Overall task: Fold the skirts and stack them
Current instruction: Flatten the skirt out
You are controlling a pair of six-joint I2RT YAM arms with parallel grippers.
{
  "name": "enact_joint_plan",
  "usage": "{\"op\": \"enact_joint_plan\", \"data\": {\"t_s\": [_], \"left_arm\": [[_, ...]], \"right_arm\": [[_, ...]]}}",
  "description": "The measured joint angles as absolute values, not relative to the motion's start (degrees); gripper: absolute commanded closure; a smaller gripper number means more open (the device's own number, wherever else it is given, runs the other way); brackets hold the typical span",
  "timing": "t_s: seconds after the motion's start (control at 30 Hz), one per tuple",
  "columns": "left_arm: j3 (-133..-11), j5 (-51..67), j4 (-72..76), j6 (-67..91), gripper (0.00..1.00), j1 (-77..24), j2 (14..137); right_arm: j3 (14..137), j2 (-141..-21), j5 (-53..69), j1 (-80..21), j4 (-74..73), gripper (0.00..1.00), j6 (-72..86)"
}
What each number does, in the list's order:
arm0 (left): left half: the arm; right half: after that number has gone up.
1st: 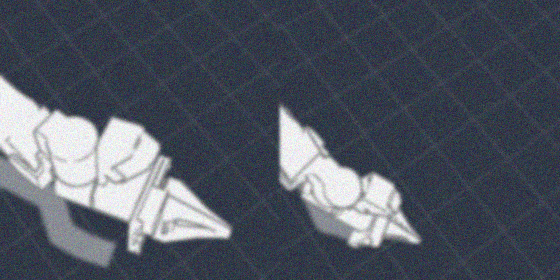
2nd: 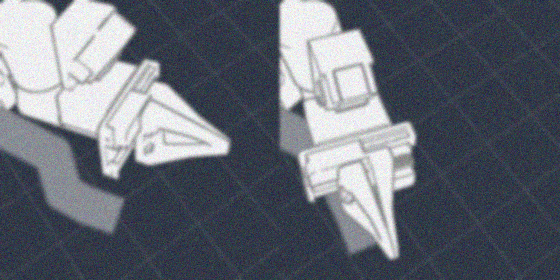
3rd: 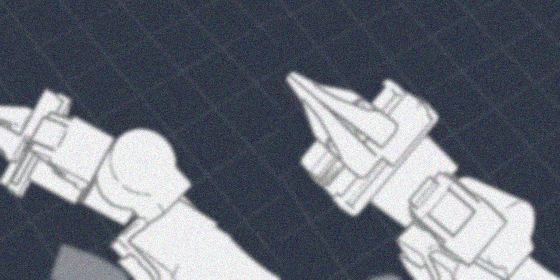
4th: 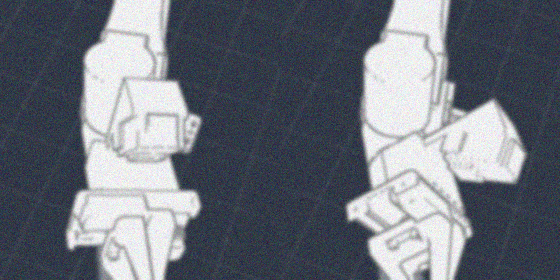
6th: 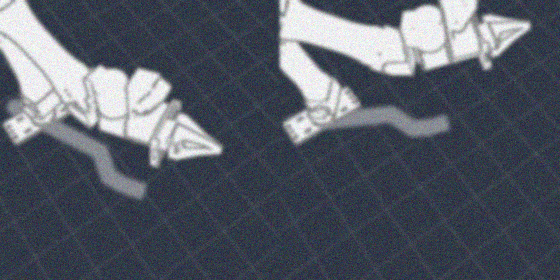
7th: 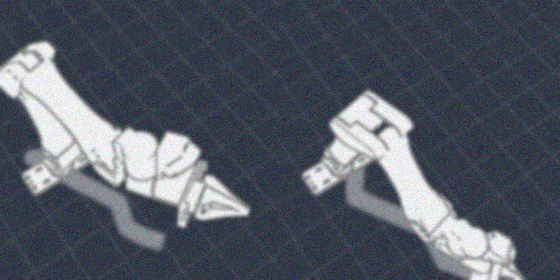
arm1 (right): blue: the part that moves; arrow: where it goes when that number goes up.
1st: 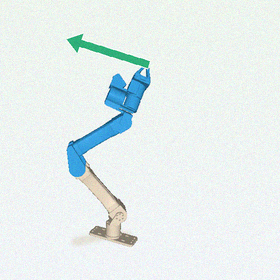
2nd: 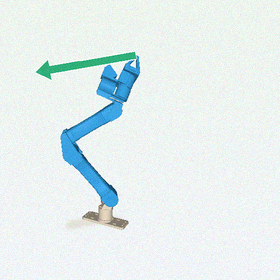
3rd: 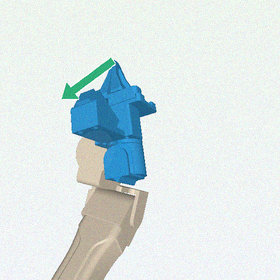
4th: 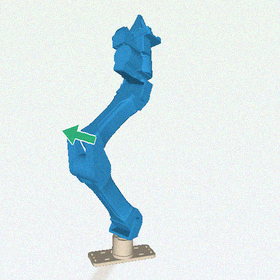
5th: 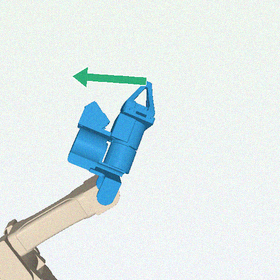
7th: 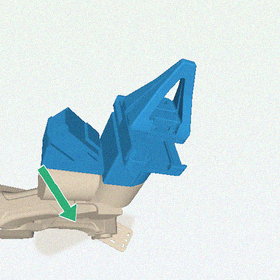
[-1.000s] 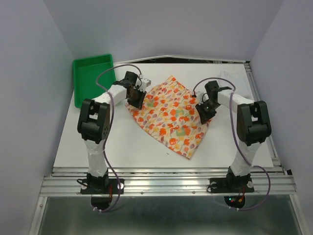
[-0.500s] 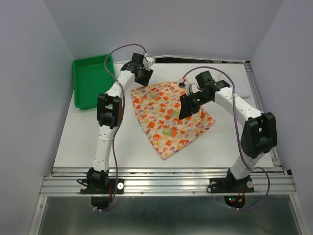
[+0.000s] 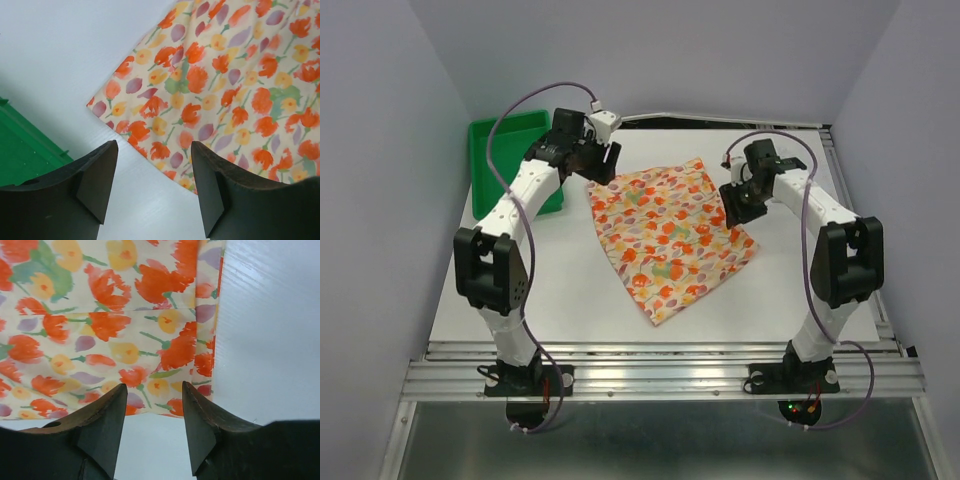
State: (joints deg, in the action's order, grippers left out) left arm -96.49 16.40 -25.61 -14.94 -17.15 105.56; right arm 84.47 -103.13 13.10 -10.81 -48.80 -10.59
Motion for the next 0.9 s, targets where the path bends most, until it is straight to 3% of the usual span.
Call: {"op": "enact_joint_plan", "data": {"t_s": [0.13,0.23,0.33,0.43,0.5,0.63,0.9], "left_arm": [[-89.1,19.8,-24.1,-15.1,0.29,-17.2,98.5],[-83.1,21.4,-23.7,-15.5,0.32,-17.8,96.8],[-77.8,21.4,-24.1,-15.9,0.39,-19.2,96.5],[-73.4,21.1,-25.0,-15.9,0.52,-21.9,96.5],[-72.3,20.8,-25.2,-15.5,0.57,-23.4,96.6],[-72.6,20.7,-24.3,-14.3,0.69,-25.4,98.8],[-89.0,17.6,-26.3,-13.0,0.76,-25.0,120.2]], "right_arm": [[83.7,-106.0,9.6,-10.9,-48.6,0.47,-12.4],[81.5,-106.5,7.9,-10.9,-48.8,0.54,-13.3],[79.2,-106.6,7.0,-10.9,-49.0,0.68,-13.8],[77.5,-106.8,7.1,-10.9,-49.3,0.92,-14.0],[76.7,-107.2,7.9,-10.9,-49.5,0.99,-14.2],[74.4,-107.6,12.3,-10.9,-50.1,0.99,-12.7],[65.3,-105.9,31.5,-12.0,-47.1,0.98,-3.0]]}}
